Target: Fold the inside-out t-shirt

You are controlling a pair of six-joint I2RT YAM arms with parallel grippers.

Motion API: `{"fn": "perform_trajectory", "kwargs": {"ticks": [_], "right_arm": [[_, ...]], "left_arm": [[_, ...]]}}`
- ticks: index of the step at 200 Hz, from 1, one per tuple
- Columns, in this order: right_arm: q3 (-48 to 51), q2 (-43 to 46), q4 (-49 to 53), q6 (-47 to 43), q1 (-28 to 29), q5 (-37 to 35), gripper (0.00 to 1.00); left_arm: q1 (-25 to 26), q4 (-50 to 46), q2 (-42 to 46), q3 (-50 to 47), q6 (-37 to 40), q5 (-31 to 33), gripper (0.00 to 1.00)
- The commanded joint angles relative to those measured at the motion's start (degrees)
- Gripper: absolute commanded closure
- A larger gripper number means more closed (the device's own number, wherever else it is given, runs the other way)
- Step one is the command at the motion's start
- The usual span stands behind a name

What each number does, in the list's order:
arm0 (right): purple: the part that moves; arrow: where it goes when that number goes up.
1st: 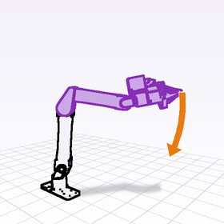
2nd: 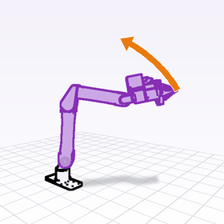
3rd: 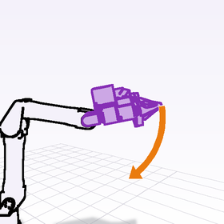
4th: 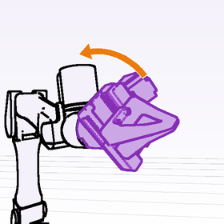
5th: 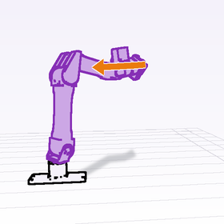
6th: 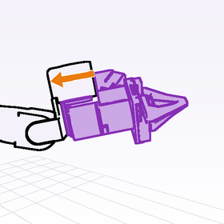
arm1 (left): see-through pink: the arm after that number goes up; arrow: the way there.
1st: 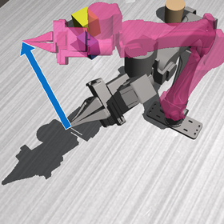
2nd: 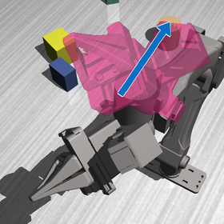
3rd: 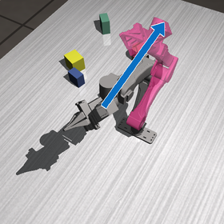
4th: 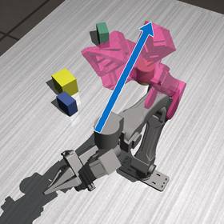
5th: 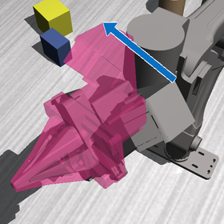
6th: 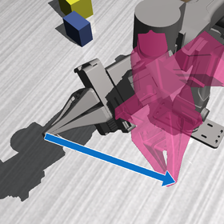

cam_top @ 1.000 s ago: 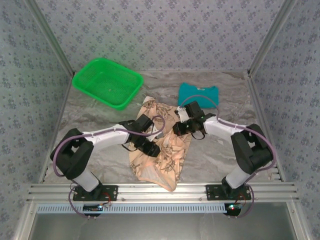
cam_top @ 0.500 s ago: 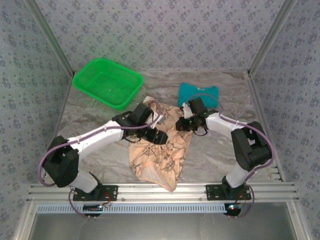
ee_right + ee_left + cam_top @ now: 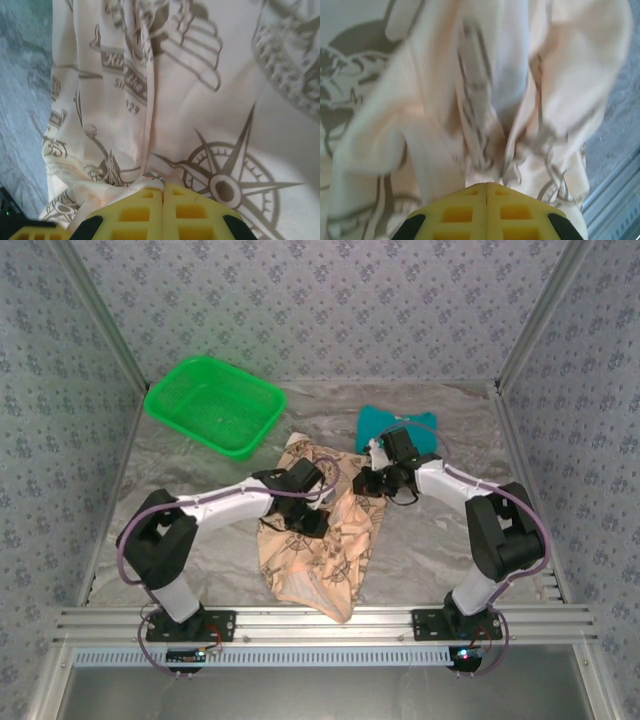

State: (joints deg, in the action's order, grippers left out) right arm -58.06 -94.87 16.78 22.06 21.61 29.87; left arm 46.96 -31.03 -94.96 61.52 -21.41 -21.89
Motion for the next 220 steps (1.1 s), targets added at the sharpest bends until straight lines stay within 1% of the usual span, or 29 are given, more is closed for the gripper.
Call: {"fn": "perform_trajectory", "kwargs": {"ticks": [1, 22, 28, 35, 41, 50, 55, 62, 68, 76, 80, 85, 92, 109, 122, 127, 132, 144, 161, 183, 190, 195, 207, 215, 220], "right_arm": [[-4.91, -2.84, 1.59, 1.57, -1.56, 0.64, 1.0], [-9.52, -8.16, 2.12, 3.08, -1.68, 2.23, 1.0], [-9.78, -9.71, 1.95, 3.71, -1.58, 3.14, 1.0], [-12.24, -11.28, 1.99, 4.94, -1.46, 2.89, 0.99], [-12.81, -12.15, 2.12, 6.14, -1.19, 1.77, 0.97], [-13.56, -13.23, 3.07, 7.56, -1.2, -0.6, 0.96], [-14.02, -13.6, 4.43, 8.6, -1.21, -2.96, 0.92], [-14.65, -13.72, 6.0, 9.2, -1.45, -5.76, 0.86], [-14.67, -13.44, 6.97, 9.75, -1.55, -7.99, 0.84], [-14.06, -12.35, 7.1, 10.23, -1.96, -9.2, 0.88], [-13.58, -11.65, 6.64, 10.27, -2.04, -9.19, 0.91], [-13.0, -10.88, 6.1, 10.43, -2.25, -9.0, 0.94], [-12.4, -9.84, 5.69, 10.48, -2.29, -8.84, 1.0], [-11.14, -8.61, 5.04, 10.26, -2.17, -7.25, 1.0], [-10.76, -7.86, 4.38, 10.68, -1.86, -6.14, 1.0], [-10.76, -7.52, 4.14, 11.04, -1.76, -5.74, 1.0], [-8.73, -7.07, 3.91, 11.42, -1.72, -5.39, 1.0], [-7.9, -5.61, 3.71, 12.09, -1.51, -4.86, 1.0], [-7.25, -3.55, 4.02, 12.63, -1.61, -4.71, 1.0], [-7.02, -2.2, 5.08, 11.99, -1.91, -4.04, 1.0], [-6.86, -2.13, 5.23, 11.88, -2.14, -3.79, 1.0], [-6.84, -2.13, 5.26, 11.93, -2.25, -3.59, 1.0], [-6.64, -2.26, 5.09, 11.91, -2.72, -3.28, 1.0], [-6.7, -2.67, 5.02, 11.73, -3.05, -3.26, 1.0], [-6.86, -2.95, 5.22, 11.67, -3.27, -3.24, 1.0]], "left_arm": [[-2.13, -4.98, 5.78, -1.1, 6.47, -1.49, 1.0], [-5.75, -5.44, 7.08, -2.95, 8.45, -0.86, 1.0], [-6.39, -5.24, 7.08, -2.91, 8.7, -1.13, 1.0], [-6.55, -4.99, 7.33, -2.4, 8.83, -1.84, 1.0], [-6.39, -4.28, 7.69, -1.84, 8.73, -2.84, 0.94], [-5.77, -2.15, 8.58, -1.42, 8.09, -4.26, 0.81], [-5.13, -0.64, 9.11, -1.11, 7.89, -4.66, 0.75], [-3.99, 1.33, 9.63, -0.71, 7.92, -4.79, 0.69], [-2.82, 2.46, 9.62, 0.1, 8.04, -4.26, 0.62], [-1.63, 3.07, 8.8, 1.83, 8.14, -2.43, 0.48], [-1.08, 3.05, 8.11, 3.03, 8.05, -1.05, 0.44], [-0.69, 2.68, 6.77, 4.82, 8.09, 0.79, 0.41], [-0.47, 1.86, 4.69, 7.85, 8.57, 2.46, 0.4], [-0.44, 2.06, -1.25, 14.69, 11.23, 4.55, 0.41], [-0.85, 3.89, -5.33, 17.58, 13.8, 6.05, 0.43], [-1.01, 3.94, -6.89, 18.67, 14.55, 6.44, 0.43], [-1.23, 3.71, -8.47, 19.99, 15.05, 6.88, 0.45], [-1.65, 2.57, -11.84, 22.26, 15.17, 7.65, 0.45], [-1.78, 1.23, -14.77, 22.73, 15.12, 7.0, 0.46], [-1.36, 2.73, -15.07, 18.42, 14.9, 4.83, 0.5], [-1.09, 3.96, -14.63, 16.45, 15.0, 3.55, 0.55], [-0.85, 4.66, -14.28, 15.25, 15.28, 2.65, 0.61], [-0.22, 5.36, -13.48, 12.83, 16.17, 0.53, 0.72], [0.35, 5.14, -12.95, 11.5, 17.39, -0.7, 0.84], [0.69, 4.83, -12.48, 10.56, 18.2, -1.23, 0.89]]}}
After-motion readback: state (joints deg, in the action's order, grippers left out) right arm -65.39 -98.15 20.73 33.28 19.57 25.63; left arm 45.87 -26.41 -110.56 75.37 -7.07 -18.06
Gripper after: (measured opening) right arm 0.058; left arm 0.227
